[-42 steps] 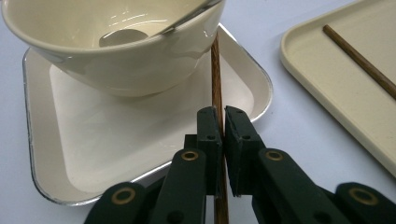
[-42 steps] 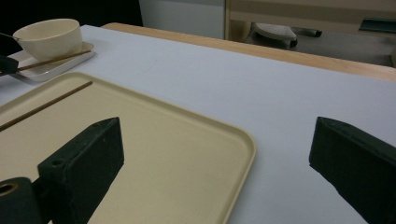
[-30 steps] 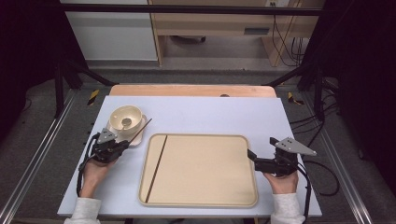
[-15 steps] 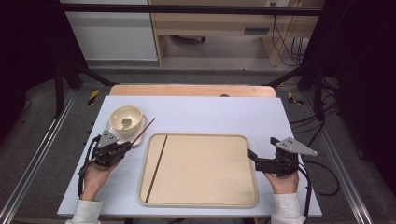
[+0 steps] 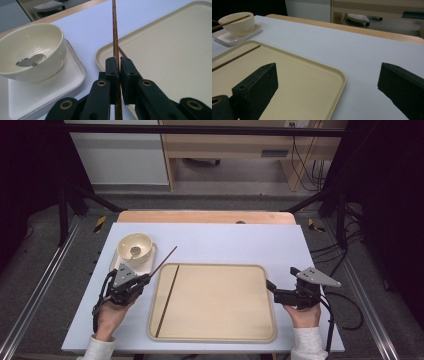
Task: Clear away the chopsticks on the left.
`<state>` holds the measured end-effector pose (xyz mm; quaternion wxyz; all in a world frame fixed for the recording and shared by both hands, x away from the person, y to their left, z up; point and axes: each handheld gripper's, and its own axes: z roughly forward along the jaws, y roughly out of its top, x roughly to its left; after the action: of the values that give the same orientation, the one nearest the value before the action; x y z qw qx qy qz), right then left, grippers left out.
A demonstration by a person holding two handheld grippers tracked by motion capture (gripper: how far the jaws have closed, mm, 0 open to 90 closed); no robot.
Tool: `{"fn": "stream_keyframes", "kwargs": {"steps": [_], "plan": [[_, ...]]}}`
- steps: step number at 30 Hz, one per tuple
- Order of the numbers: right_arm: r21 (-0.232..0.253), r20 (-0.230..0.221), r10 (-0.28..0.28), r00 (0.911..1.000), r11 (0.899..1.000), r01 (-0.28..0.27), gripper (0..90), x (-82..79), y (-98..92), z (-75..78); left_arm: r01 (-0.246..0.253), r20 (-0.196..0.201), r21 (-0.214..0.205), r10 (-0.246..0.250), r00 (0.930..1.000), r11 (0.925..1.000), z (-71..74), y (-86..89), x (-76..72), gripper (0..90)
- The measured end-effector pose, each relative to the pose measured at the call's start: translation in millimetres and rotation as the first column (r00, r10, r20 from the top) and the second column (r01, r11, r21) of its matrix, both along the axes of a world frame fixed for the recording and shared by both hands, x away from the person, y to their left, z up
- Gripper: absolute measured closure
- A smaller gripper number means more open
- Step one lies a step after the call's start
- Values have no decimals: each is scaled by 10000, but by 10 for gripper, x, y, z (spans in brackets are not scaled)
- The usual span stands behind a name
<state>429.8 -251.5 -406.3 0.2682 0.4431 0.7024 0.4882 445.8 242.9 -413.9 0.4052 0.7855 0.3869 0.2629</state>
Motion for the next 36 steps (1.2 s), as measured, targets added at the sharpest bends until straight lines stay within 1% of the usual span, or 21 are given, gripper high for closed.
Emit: {"fn": "stream_keyframes", "kwargs": {"steps": [3,4,7,11,17,19,21,23,25,26,27,28,30,31,33,36], "plan": [[19,-19,7,10000,10000,-7,33,0,4,-2,15,24,-19,-15,10000,10000,28,-47,-28,846],[-9,-36,13,10000,10000,-13,33,0,2,-1,-22,134,-218,24,9999,9998,47,-101,-56,846],[11,-49,17,10000,10000,-17,33,0,2,-2,-200,189,-363,207,9996,9991,67,-171,-93,846],[58,-58,14,10000,10000,-14,33,1,11,-4,-359,170,-472,367,9992,9982,74,-218,-118,846],[163,-1,25,10000,9999,-25,33,-9,-5,13,-777,19,-883,781,9969,9931,84,-275,-165,846],[208,41,3,10000,9998,-4,34,-15,-9,18,-953,46,-874,960,9954,9916,77,-313,-179,846],[215,61,28,10000,9998,-29,34,-22,-12,24,-1010,98,-704,1020,9947,9924,75,-364,-201,847],[231,88,53,9999,9997,-55,34,-26,-8,30,-1014,135,-709,1026,9946,9923,77,-383,-211,846],[256,90,77,9999,9996,-79,34,-26,-4,33,-1029,141,-821,1044,9944,9913,80,-417,-225,846],[256,90,77,9999,9996,-79,34,-26,-4,33,-1089,186,-911,1111,9936,9899,81,-435,-231,846],[266,71,91,9999,9996,-92,34,-22,-5,29,-1124,133,-1069,1145,9933,9879,84,-459,-240,846],[266,71,91,9999,9996,-92,34,-22,-5,29,-1124,133,-1069,1145,9933,9879,84,-459,-240,846],[316,75,129,9999,9994,-131,34,-24,0,32,-1225,164,-1142,1252,9920,9859,83,-518,-271,846],[331,77,131,9999,9994,-134,34,-25,1,34,-1246,178,-1230,1277,9917,9846,81,-535,-282,846],[378,76,132,9999,9992,-135,34,-28,1,41,-1300,128,-1561,1336,9909,9791,73,-572,-314,846],[393,131,126,9998,9991,-131,34,-34,-5,48,-1392,161,-1613,1436,9895,9770,55,-617,-350,847]]}}
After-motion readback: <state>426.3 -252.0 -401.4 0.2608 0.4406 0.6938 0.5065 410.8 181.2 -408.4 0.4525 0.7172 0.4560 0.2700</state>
